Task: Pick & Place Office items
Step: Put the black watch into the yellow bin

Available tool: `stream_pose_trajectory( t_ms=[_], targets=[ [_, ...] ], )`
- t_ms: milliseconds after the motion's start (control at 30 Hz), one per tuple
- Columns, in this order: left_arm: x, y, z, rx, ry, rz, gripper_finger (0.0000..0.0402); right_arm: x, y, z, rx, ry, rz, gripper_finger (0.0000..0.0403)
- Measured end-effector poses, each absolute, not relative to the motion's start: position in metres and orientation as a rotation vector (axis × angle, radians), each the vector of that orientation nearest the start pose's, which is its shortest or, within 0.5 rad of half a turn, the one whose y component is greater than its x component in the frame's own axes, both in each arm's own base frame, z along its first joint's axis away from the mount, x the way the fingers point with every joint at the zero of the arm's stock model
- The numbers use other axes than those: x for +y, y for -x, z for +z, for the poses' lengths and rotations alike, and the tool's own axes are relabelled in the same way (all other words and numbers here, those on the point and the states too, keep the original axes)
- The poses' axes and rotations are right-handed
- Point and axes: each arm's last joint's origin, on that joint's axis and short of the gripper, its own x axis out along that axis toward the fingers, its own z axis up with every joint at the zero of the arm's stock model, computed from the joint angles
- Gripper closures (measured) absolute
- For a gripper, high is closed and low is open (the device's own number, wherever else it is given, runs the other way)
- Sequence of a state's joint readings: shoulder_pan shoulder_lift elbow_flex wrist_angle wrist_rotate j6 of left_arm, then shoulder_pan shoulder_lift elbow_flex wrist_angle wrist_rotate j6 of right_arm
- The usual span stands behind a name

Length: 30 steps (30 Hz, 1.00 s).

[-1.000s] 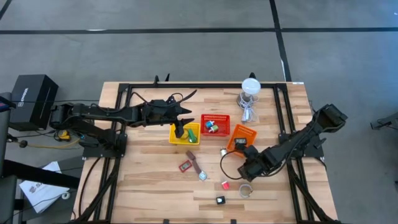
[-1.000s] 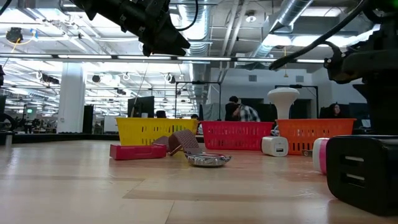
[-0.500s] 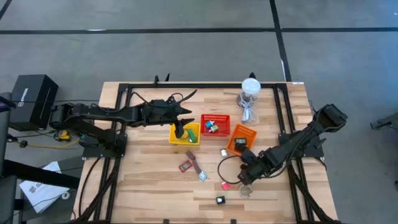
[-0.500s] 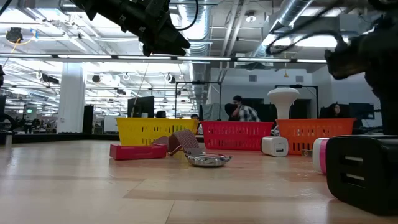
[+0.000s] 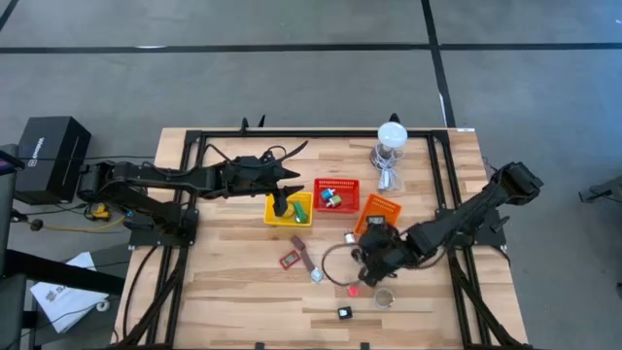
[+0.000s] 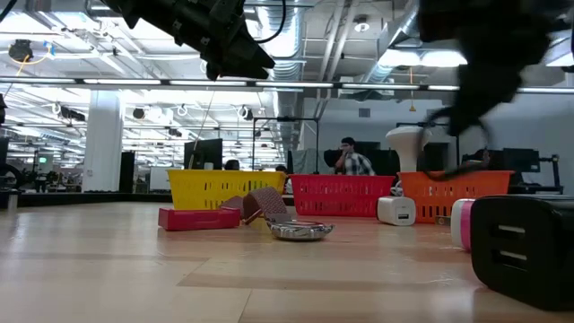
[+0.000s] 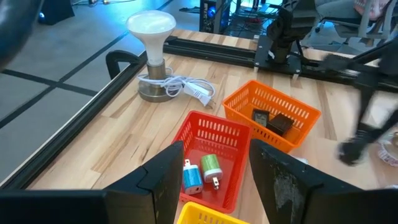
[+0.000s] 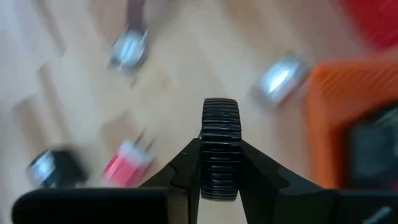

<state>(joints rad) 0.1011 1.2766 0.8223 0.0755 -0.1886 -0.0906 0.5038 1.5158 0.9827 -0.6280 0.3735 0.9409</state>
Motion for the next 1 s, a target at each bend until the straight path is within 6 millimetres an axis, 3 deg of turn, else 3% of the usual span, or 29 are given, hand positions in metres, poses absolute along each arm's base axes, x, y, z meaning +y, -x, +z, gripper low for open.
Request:
stream_pose_trajectory(
  t_ms=[233,600,800,1000],
  targets=[
    [0.016,-0.279,0.267,0.367,0.06,0.244,0.0225,0.08,-0.287,0.216,0.855,-0.202,-0.4,0.0326],
    [-0.021,-0.286,0.257,0.398,0.048,0.126,0.0225,0.023,-0.323,0.234,0.617,-0.151,-0.308,0.0325],
    [-0.02,-0.298,0.234,0.458,-0.029,0.337,0.0225,0.006,-0.333,0.235,0.566,-0.209,-0.193,0.0325],
    [-0.017,-0.302,0.23,0.441,-0.097,0.446,0.0225,-0.002,-0.336,0.227,0.59,-0.229,-0.175,0.0325]
  ],
)
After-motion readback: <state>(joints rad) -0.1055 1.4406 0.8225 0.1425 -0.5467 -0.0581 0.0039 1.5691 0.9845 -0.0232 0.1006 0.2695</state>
